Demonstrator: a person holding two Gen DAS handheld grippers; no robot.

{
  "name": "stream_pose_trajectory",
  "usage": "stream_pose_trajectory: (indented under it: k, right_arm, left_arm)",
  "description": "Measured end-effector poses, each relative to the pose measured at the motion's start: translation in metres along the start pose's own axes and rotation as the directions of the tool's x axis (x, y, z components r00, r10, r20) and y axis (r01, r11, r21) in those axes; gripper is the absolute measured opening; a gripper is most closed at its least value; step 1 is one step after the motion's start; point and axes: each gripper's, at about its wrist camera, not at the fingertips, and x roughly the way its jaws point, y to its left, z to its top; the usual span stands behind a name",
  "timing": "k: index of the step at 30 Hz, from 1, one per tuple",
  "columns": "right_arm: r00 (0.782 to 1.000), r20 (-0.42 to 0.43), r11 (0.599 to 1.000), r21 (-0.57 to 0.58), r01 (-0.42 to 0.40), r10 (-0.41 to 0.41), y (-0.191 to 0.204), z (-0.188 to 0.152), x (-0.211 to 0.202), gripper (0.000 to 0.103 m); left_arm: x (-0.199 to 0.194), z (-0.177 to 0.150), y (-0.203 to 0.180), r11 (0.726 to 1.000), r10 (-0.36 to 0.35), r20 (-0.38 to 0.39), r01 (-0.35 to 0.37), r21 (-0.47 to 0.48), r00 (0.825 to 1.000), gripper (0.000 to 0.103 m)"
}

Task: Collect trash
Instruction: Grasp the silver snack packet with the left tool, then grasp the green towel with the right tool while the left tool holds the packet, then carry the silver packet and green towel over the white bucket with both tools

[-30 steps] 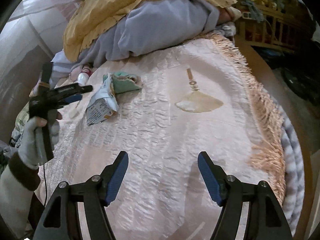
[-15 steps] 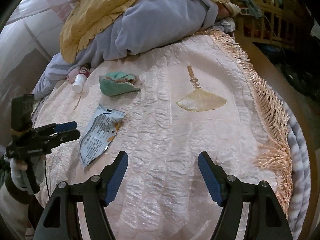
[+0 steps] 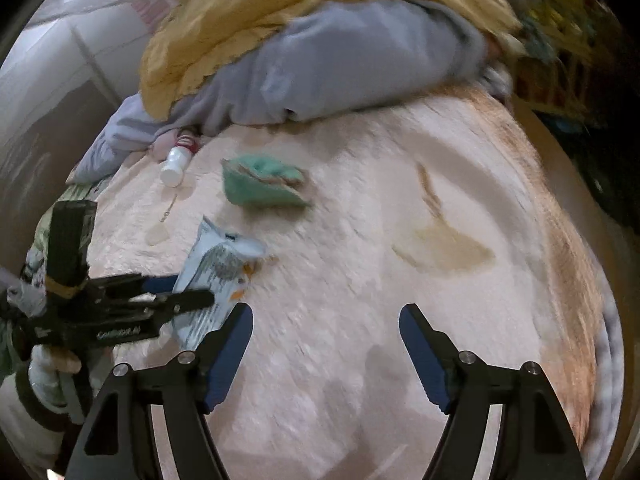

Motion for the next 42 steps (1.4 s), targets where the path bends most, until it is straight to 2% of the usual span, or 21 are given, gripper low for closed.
stream_pose_trajectory:
  k: [4, 8, 10, 12, 14, 16, 19, 20, 21, 24, 27, 33, 36, 42]
  right_arm:
    - [1.000, 0.014, 0.990, -0.139, -0.021, 0.023, 0.030, 0.037, 0.029, 0.073]
    - [1.000, 0.007, 0.959, -0.284, -0.010, 0.012, 0.065, 0.072, 0.063, 0.073]
    - [1.000, 0.011, 0.936, -0.352, 0.015, -0.012, 0.081, 0.084, 0.076, 0.074]
    - [0.999, -0.003, 0.905, -0.424, 0.030, -0.035, 0.095, 0.095, 0.094, 0.079]
    - [0.997, -0.018, 0.880, -0.473, 0.053, -0.069, 0.103, 0.102, 0.111, 0.080]
    - [0.996, -0.040, 0.870, -0.490, 0.052, -0.082, 0.106, 0.107, 0.127, 0.080]
    - [0.993, -0.097, 0.904, -0.427, 0.017, -0.064, 0.099, 0.110, 0.151, 0.077]
    - [0.994, -0.086, 0.912, -0.410, 0.028, -0.069, 0.097, 0.107, 0.154, 0.072]
    - [0.995, -0.064, 0.912, -0.407, 0.048, -0.081, 0.096, 0.104, 0.151, 0.062]
    - [0.999, -0.043, 0.936, -0.352, -0.004, -0.012, 0.089, 0.094, 0.131, 0.055]
    - [0.999, -0.020, 0.958, -0.285, -0.038, 0.034, 0.081, 0.079, 0.093, 0.054]
    - [0.999, 0.004, 0.990, -0.132, -0.051, 0.052, 0.063, 0.029, 0.027, 0.054]
    - [0.999, 0.029, 0.997, -0.073, -0.023, 0.025, 0.053, -0.001, 0.001, 0.055]
    - [0.998, 0.063, 1.000, 0.022, -0.012, 0.011, 0.026, -0.036, -0.042, 0.056]
  left_arm:
    - [-0.025, 0.000, 0.018, 0.997, 0.041, 0.065, -0.037, -0.065, 0.997, 0.048]
    - [-0.040, 0.006, 0.037, 0.986, 0.128, 0.107, -0.114, -0.124, 0.986, 0.048]
    - [-0.042, 0.008, 0.047, 0.981, 0.136, 0.108, -0.119, -0.154, 0.985, 0.048]
    - [-0.044, 0.009, 0.057, 0.975, 0.139, 0.111, -0.117, -0.190, 0.984, 0.049]
    - [-0.044, 0.010, 0.064, 0.970, 0.148, 0.111, -0.123, -0.209, 0.983, 0.049]
    - [-0.041, 0.009, 0.067, 0.968, 0.149, 0.112, -0.121, -0.221, 0.983, 0.049]
    - [-0.037, 0.010, 0.068, 0.966, 0.143, 0.109, -0.115, -0.231, 0.984, 0.049]
    - [-0.038, 0.009, 0.068, 0.966, 0.142, 0.109, -0.113, -0.232, 0.984, 0.049]
    - [-0.038, 0.008, 0.065, 0.967, 0.139, 0.111, -0.110, -0.232, 0.984, 0.049]
    - [-0.037, 0.008, 0.053, 0.971, 0.133, 0.121, -0.105, -0.217, 0.984, 0.049]
    - [-0.042, 0.004, 0.038, 0.974, 0.120, 0.141, -0.089, -0.210, 0.983, 0.048]
    - [-0.048, -0.018, 0.000, 0.980, 0.092, 0.151, -0.063, -0.188, 0.984, 0.048]
    - [-0.050, -0.028, -0.025, 0.985, 0.080, 0.154, -0.054, -0.166, 0.985, 0.048]
    - [-0.053, -0.046, -0.073, 0.993, 0.074, 0.162, -0.058, -0.102, 0.984, 0.048]
